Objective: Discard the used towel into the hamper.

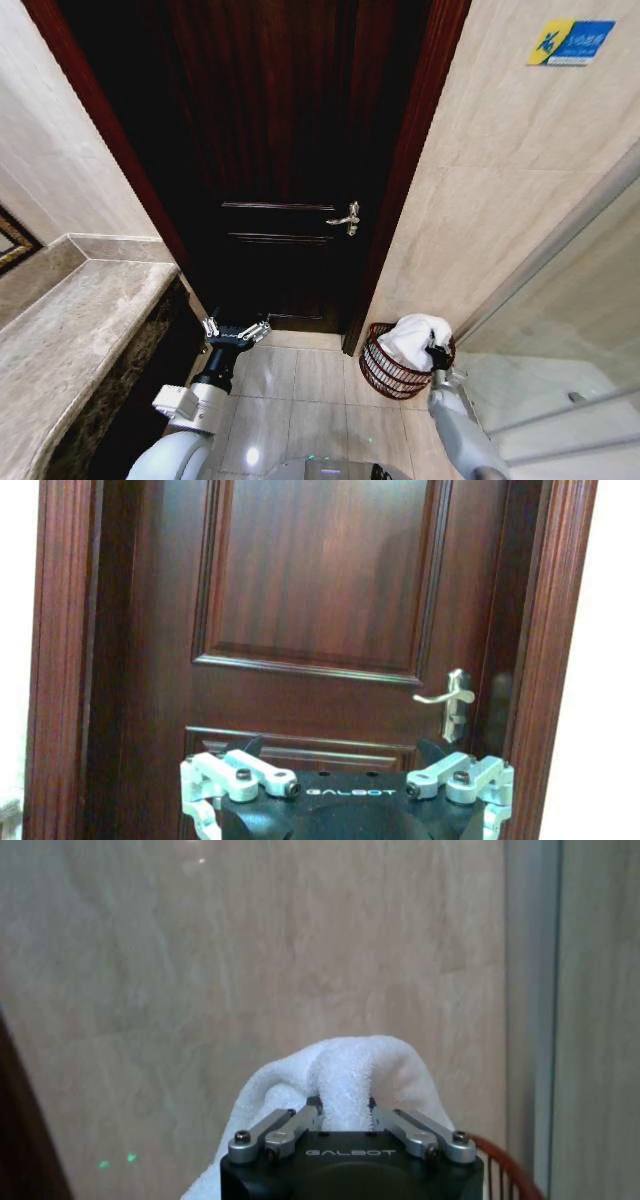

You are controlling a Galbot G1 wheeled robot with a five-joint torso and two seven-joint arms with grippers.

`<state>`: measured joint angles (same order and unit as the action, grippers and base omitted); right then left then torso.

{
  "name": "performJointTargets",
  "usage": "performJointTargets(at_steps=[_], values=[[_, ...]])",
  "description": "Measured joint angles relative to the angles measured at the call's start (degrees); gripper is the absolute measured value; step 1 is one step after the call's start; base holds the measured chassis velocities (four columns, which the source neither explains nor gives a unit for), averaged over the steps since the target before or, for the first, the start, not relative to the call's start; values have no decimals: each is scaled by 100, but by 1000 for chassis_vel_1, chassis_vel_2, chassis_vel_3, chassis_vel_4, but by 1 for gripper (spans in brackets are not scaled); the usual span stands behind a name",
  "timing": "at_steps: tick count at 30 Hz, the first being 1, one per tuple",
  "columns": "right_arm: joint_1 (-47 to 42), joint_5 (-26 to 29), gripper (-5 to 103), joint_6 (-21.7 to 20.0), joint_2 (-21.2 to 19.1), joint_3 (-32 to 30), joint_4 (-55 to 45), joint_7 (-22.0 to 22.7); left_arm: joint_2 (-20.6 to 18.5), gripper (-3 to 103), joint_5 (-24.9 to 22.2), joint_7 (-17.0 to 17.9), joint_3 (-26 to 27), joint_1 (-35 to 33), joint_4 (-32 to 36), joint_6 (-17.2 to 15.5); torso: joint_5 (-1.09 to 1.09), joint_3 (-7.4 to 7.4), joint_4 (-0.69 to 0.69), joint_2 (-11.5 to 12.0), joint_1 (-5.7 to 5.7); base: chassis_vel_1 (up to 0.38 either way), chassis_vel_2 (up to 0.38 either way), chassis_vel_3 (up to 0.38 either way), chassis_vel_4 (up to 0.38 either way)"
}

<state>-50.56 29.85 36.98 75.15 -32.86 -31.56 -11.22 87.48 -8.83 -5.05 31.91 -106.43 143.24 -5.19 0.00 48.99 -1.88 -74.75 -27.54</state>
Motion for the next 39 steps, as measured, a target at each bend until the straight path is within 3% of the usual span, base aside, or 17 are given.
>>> performJointTargets(at_steps=[11,22,29,33,39], values=[[-224,-375,13,-602,-39,-14,-217,309,0,100,0,0,0,0,0,0,-1,0,1,0,0,0,0,0,0],[-421,-410,13,-1190,-114,19,-490,46,0,100,0,0,0,0,0,0,0,-1,1,-1,1,-50,50,53,-54],[-632,-554,13,-2289,-126,-18,-662,220,0,100,0,0,0,1,0,0,1,1,0,2,-5,-96,93,85,-98],[-443,-796,13,-2314,-185,-98,-26,141,0,100,0,0,0,0,0,0,0,-1,1,0,3,19,-22,-27,9],[-268,-761,13,-2352,-235,-105,170,90,0,100,0,0,0,0,0,0,2,-1,1,-1,4,22,-24,-29,17]])
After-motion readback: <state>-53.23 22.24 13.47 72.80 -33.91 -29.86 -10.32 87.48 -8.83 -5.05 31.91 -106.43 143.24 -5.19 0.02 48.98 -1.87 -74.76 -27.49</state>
